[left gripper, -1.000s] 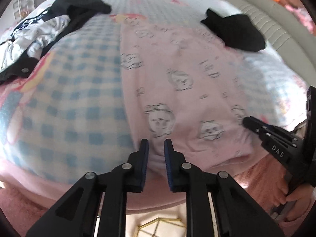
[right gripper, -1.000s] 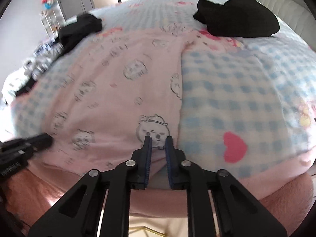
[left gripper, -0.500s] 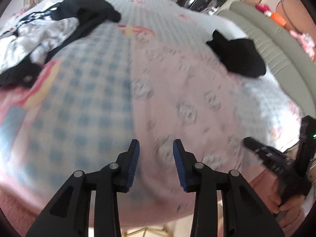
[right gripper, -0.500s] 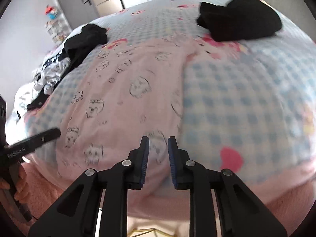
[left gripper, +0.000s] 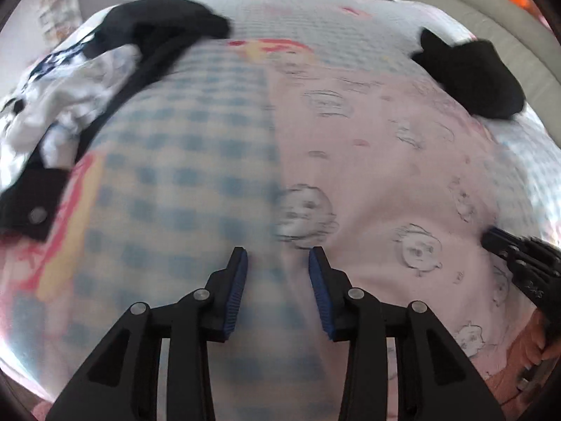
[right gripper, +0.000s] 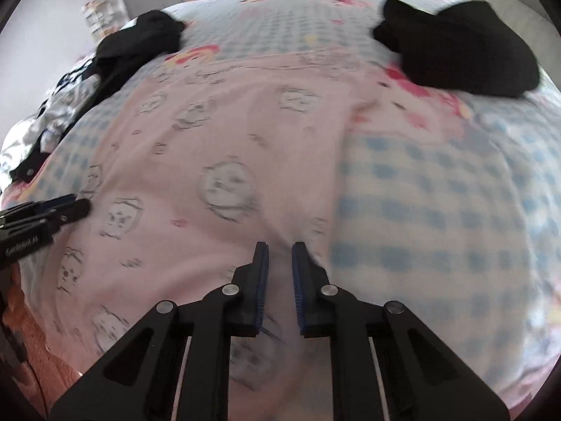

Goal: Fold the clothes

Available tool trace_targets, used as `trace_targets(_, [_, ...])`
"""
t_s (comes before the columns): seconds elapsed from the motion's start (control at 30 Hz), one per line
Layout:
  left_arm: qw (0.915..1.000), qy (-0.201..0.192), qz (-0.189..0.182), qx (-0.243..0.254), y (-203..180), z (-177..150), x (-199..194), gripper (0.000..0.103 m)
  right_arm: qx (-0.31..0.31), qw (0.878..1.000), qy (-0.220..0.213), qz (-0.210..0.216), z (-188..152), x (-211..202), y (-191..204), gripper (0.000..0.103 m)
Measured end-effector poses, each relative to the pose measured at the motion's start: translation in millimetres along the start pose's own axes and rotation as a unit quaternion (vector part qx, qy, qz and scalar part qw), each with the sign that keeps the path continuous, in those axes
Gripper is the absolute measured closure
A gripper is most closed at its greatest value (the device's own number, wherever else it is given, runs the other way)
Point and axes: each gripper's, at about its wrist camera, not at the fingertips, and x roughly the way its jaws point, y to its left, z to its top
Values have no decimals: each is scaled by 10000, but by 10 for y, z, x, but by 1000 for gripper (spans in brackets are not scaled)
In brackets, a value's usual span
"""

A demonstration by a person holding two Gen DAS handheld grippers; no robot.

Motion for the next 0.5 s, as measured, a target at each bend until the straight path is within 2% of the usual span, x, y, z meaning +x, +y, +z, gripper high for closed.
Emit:
trace_targets(0.07, [9993,-90,-247,-274,77,22,-49,65,66,10000,-72,22,11,-60,-51,92])
trace_targets(0.17, [9991,-322,-268,-5,-67,113,-105,65,-46,9997,-221,44,115,-124,17,89])
trace_targets(0.27, [9987,-316,-350,200,-213,349,-12,65,-157,9992,-371,66,219,-188,85,88])
trace_targets(0.33, [9983,-227,-477,255,-252,478,84,65,-291,9988,-371,113,403,-104,191,88])
trace_targets(0.37, [9984,-157,-466,296,-262,519,138,65,-359,9986,-370,138,497,-60,244,88])
trace_targets(0.5, [9989,126,-25,443,-180,560,331,65,-399,9992,28,-34,699,328,241,89])
